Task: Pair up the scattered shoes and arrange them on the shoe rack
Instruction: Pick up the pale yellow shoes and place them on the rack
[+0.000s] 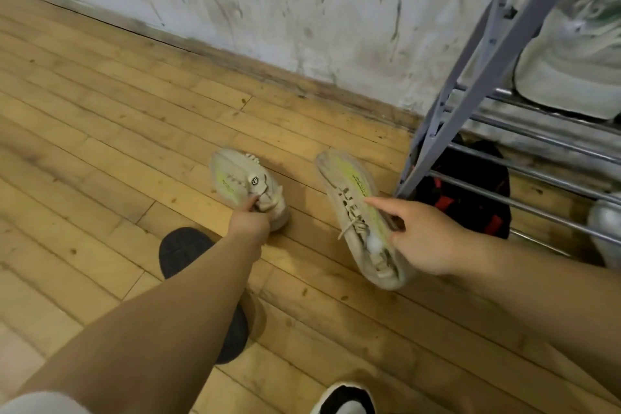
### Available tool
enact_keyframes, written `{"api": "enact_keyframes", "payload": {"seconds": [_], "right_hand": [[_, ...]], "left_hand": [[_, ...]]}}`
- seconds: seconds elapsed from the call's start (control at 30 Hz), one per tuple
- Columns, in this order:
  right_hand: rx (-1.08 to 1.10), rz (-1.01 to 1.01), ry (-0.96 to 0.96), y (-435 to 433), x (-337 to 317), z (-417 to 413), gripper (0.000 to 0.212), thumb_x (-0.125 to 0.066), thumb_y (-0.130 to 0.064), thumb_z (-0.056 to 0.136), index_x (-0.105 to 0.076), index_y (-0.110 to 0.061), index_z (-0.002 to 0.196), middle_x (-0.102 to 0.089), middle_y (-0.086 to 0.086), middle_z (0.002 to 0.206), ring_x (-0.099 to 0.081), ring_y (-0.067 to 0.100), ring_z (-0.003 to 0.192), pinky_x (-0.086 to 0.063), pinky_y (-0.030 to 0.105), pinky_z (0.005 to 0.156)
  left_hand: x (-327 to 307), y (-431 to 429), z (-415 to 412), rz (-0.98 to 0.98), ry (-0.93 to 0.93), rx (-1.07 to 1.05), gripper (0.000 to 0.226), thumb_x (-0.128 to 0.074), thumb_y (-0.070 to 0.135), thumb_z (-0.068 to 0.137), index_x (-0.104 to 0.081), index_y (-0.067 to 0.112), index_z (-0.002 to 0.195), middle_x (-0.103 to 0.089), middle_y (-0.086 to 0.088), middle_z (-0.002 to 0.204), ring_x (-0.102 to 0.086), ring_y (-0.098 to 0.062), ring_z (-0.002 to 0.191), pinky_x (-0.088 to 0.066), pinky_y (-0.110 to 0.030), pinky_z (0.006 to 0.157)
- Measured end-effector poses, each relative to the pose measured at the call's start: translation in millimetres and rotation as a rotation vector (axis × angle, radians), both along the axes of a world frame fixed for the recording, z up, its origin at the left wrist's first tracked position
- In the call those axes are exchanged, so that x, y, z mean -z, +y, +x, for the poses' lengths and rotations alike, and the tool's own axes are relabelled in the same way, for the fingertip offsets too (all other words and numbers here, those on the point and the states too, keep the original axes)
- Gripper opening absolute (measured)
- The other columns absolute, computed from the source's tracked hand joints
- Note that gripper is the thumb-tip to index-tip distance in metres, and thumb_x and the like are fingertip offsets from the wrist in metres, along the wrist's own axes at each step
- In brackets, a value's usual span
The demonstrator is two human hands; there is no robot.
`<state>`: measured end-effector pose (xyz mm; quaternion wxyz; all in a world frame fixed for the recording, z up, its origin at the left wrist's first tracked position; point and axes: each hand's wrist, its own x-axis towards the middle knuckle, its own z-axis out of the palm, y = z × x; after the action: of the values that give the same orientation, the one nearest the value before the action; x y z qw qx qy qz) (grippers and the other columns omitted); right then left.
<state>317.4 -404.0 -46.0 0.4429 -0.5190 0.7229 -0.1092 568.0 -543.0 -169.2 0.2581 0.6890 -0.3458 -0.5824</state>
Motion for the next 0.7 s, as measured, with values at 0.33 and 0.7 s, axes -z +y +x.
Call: {"api": "enact_keyframes", "payload": {"seconds": [0.33, 0.7], "right_hand": [[0.139, -0.021, -0.082, 85, -68, -41, 0.069, -0.073, -0.021, 0.093, -0.040, -0.045, 0.149, -0.050, -0.016, 0.144, -0.041, 0.007, 0.141, -0.041, 0.030, 0.108], [0.658, -0.120, -0.362, 188, -103, -85, 0.074, -0.051, 0.019, 0.092, -0.049, -0.031, 0.146, -0.057, -0.007, 0.142, -0.065, 0.020, 0.098, -0.054, 0.032, 0.059]], "left_hand": [[-139, 137, 8, -0.083, 0.175, 0.608, 0.063, -0.073, 0.015, 0.090, -0.055, 0.054, 0.136, -0.068, 0.008, 0.120, -0.061, -0.012, 0.080, -0.047, -0.028, 0.066], [-213, 197, -41, -0.262, 0.037, 1.076, 0.060, -0.068, 0.010, 0.095, -0.049, 0.033, 0.147, -0.065, 0.003, 0.118, -0.062, 0.008, 0.071, -0.044, -0.007, 0.058]]}}
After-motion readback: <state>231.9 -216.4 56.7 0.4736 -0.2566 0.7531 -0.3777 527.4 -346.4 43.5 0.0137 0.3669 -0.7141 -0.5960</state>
